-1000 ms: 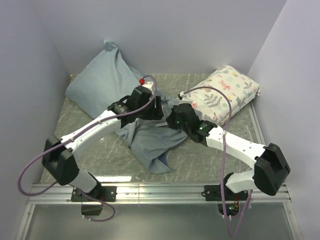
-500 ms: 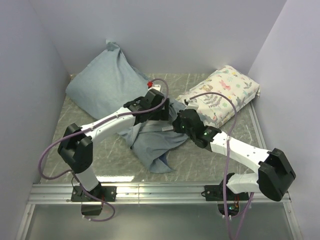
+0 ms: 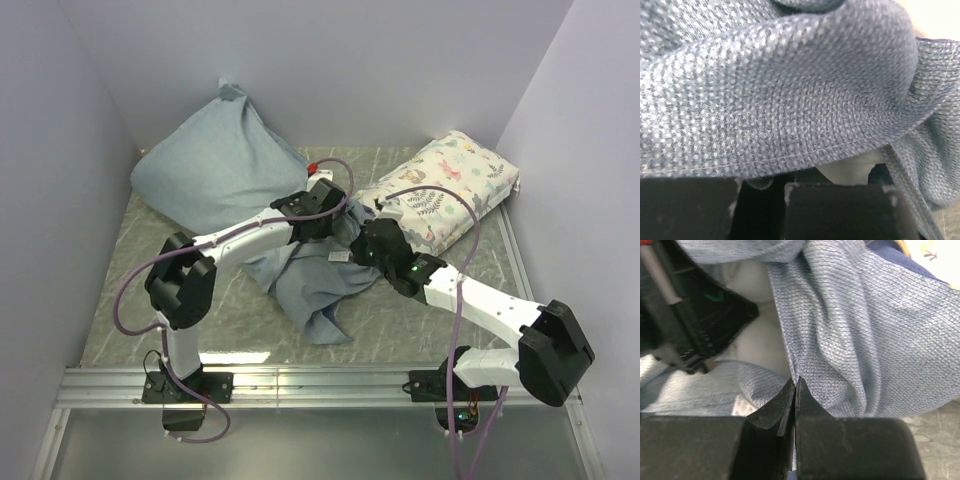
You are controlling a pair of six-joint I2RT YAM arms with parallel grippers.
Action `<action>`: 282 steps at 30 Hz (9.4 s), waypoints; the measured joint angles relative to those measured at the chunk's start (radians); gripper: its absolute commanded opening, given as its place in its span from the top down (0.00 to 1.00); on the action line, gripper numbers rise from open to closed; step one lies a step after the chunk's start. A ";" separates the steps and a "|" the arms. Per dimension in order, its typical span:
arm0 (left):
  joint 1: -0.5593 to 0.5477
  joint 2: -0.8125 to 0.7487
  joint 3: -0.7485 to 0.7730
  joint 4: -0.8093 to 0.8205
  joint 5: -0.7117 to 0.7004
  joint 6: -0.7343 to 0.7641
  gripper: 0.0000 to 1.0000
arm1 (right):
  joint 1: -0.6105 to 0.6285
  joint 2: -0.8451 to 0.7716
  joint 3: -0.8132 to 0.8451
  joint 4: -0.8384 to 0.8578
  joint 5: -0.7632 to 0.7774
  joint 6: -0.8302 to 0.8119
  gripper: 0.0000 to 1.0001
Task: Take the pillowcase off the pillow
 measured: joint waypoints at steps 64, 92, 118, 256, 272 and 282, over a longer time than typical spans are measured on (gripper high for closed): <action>0.256 -0.790 -0.350 -0.169 0.318 0.060 1.00 | -0.261 0.057 0.173 0.158 -0.543 -0.166 0.29; 0.201 -0.760 -0.333 -0.182 0.263 0.052 1.00 | -0.238 0.191 0.132 0.245 -0.703 -0.174 0.92; 0.177 -0.734 -0.235 -0.050 0.034 -0.146 1.00 | -0.304 0.261 0.269 0.187 -0.678 0.021 0.28; 0.085 -0.400 0.065 0.094 0.185 -0.172 1.00 | 0.132 -0.364 -0.102 0.164 -0.089 0.194 0.00; 0.073 -0.401 -0.016 0.153 0.190 -0.185 1.00 | 0.134 -0.225 -0.045 0.206 -0.084 0.179 0.00; 0.067 -0.414 -0.074 0.179 0.187 -0.186 1.00 | 0.139 -0.115 -0.003 0.201 -0.085 0.143 0.71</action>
